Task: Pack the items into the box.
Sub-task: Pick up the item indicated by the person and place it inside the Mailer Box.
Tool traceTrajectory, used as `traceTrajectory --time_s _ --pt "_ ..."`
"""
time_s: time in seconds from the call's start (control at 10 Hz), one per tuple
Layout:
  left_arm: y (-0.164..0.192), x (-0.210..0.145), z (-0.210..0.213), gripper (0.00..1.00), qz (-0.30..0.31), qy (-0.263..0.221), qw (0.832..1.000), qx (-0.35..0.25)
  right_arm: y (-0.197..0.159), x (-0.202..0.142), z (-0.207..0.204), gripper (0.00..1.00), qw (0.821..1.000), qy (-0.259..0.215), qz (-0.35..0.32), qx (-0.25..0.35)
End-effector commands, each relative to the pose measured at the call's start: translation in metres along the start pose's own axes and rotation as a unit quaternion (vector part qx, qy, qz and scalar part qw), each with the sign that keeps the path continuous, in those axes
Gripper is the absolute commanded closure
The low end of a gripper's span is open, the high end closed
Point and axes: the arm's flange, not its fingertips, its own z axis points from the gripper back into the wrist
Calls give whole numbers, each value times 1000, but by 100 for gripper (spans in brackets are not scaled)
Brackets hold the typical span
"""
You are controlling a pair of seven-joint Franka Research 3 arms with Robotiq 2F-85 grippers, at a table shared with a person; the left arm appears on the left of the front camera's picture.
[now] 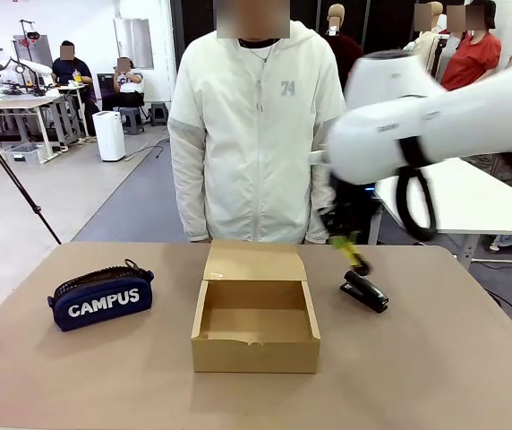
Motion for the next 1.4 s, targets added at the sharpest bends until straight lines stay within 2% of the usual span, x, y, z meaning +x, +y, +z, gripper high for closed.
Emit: traceTrajectory --time_s 0.0,0.2,0.3,0.4,0.5,0.6,0.8,1.1,1.3 --pt "0 0 2 0 -6 2 1000 1 43 24 -14 100 964 3 257 62" --pt "0 0 2 0 -6 2 1000 1 102 16 -32 100 922 24 371 106" --pt "0 0 2 0 -6 2 1000 1 120 7 -43 100 909 20 405 92" --pt "0 0 2 0 -6 2 1000 1 131 -1 -56 100 889 20 449 82" --pt "0 0 2 0 -6 2 1000 1 133 -5 -63 100 874 16 480 76" --pt "0 0 2 0 -6 2 1000 1 132 -5 -69 100 865 26 494 83" --pt "0 0 2 0 -6 2 1000 1 126 -3 -71 100 864 22 493 101" --pt "0 0 2 0 -6 2 1000 1 122 5 -84 100 854 22 504 127" --pt "0 0 2 0 -6 2 1000 1 122 16 -115 100 843 24 515 151"
